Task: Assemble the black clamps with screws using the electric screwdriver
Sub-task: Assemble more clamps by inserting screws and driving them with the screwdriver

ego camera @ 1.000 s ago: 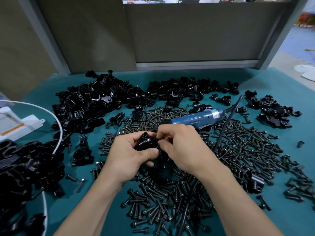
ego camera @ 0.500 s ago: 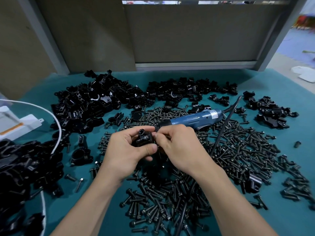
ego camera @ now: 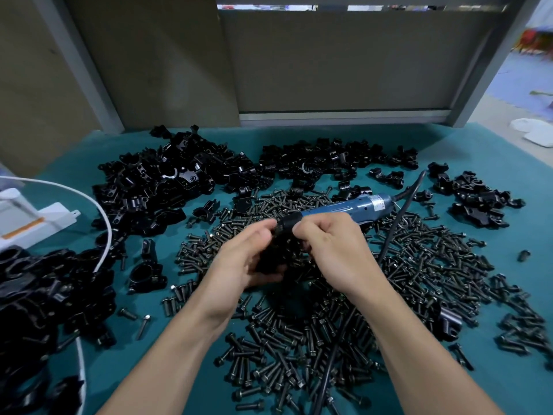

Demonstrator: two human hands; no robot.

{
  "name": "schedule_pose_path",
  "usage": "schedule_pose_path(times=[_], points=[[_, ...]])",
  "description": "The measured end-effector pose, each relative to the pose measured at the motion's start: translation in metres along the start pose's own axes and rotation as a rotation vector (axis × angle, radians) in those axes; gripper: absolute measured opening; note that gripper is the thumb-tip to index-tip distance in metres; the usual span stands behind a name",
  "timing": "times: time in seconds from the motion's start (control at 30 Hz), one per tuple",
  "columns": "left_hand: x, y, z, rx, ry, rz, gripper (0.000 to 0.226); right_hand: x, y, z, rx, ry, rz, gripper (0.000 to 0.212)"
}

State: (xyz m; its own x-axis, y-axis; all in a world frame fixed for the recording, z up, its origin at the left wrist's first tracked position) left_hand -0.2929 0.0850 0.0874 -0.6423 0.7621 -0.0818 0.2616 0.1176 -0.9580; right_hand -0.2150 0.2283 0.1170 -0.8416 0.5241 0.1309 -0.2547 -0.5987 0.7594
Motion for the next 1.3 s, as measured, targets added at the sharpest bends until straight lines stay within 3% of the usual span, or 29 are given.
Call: schedule_pose_path(times=[0.17,0.37,0.5,0.67,0.8,0.87,0.97,1.07,1.2,1.3], points=[[0.003,0.001,0.008,0.001,-0.054,0.010,0.031,-0.001,0.001,-0.007,-0.071,0.086,0.049,0.022],[0.004,-0.001,0.016,0.328,-0.118,-0.069,0.031,0.005,-0.007,-0.008,-0.122,0.183,-0.004,0.020],[0.000,-0.004,0.008,0.005,-0.013,-0.001,0.017,0.005,-0.004,0.000,-0.016,0.177,0.058,0.018],[-0.002,0.000,0.008,-0.107,-0.034,0.099,0.050,-0.001,0.006,0.001,-0.187,0.010,0.175,0.028],[0.000,-0.003,0.013,-0.122,-0.044,0.041,0.028,-0.003,0.006,0.000,-0.206,-0.006,0.193,0.011],[0.003,-0.005,0.013,-0.099,-0.035,-0.015,0.024,-0.001,0.005,-0.001,-0.199,0.070,0.188,0.018],[0.003,-0.008,0.013,-0.012,0.014,-0.091,0.037,0.001,0.003,-0.002,-0.152,0.209,0.145,0.028],[0.003,-0.016,0.019,0.209,-0.004,-0.202,0.038,-0.002,0.002,-0.007,-0.154,0.290,0.146,0.037],[0.001,-0.016,0.020,0.361,-0.030,-0.240,0.041,-0.002,0.003,-0.010,-0.140,0.255,0.121,0.039],[0.001,-0.010,0.015,0.208,-0.095,-0.134,0.047,0.000,0.004,-0.007,-0.107,0.203,0.104,0.039]])
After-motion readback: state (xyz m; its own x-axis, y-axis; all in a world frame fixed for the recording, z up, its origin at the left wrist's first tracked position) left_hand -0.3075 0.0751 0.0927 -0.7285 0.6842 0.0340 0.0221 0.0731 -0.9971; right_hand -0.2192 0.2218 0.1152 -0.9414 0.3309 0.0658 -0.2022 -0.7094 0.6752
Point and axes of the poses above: each hand's wrist, its own x-axis towards the middle knuckle, its own z-axis out of the back of the hand, y = z × x, the point moved 5 cm from there along x, towards the middle knuckle, and after that the axes turned 12 degrees about -x, right-handed, at the moved point
